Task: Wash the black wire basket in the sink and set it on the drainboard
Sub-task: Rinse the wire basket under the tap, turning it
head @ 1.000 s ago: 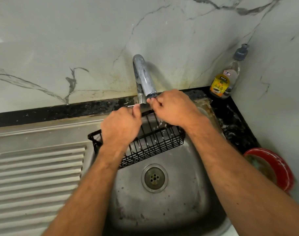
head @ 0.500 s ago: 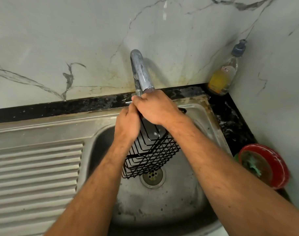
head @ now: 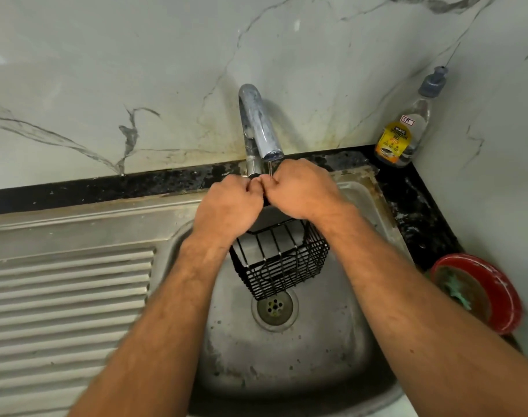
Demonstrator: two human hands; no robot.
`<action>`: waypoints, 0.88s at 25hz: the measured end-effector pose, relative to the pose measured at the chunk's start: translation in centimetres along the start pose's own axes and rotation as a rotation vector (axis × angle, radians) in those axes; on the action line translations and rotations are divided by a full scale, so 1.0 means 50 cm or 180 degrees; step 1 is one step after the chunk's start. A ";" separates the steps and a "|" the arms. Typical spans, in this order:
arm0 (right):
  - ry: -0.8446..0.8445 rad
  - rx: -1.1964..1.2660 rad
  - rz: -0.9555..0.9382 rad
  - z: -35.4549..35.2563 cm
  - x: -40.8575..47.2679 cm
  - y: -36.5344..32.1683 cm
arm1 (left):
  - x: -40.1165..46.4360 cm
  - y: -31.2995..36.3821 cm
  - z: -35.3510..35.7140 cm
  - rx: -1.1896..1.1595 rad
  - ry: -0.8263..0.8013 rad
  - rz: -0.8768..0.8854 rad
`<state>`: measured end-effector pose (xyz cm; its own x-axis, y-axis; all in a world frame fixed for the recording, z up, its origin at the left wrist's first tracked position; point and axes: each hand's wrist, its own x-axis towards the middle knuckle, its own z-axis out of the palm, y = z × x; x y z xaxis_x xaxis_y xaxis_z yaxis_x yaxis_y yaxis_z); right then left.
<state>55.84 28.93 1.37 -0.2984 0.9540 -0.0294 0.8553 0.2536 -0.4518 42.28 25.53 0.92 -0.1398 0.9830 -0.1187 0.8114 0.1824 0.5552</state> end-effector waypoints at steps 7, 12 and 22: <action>0.0071 0.2871 0.0959 0.024 -0.025 0.034 | -0.030 -0.030 -0.005 -0.0312 0.0095 -0.0326; 0.0091 0.2183 0.0666 0.031 -0.017 -0.028 | -0.034 0.022 0.014 -0.0458 0.0483 -0.0041; -0.0668 0.1119 -0.0474 0.063 -0.104 -0.014 | -0.071 -0.072 0.040 -0.2294 0.0763 -0.1108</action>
<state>55.45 23.27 -0.94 -0.5184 0.8487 -0.1051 0.6109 0.2815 -0.7399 40.97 21.35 -2.33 -0.4984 0.8308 -0.2476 0.1492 0.3635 0.9196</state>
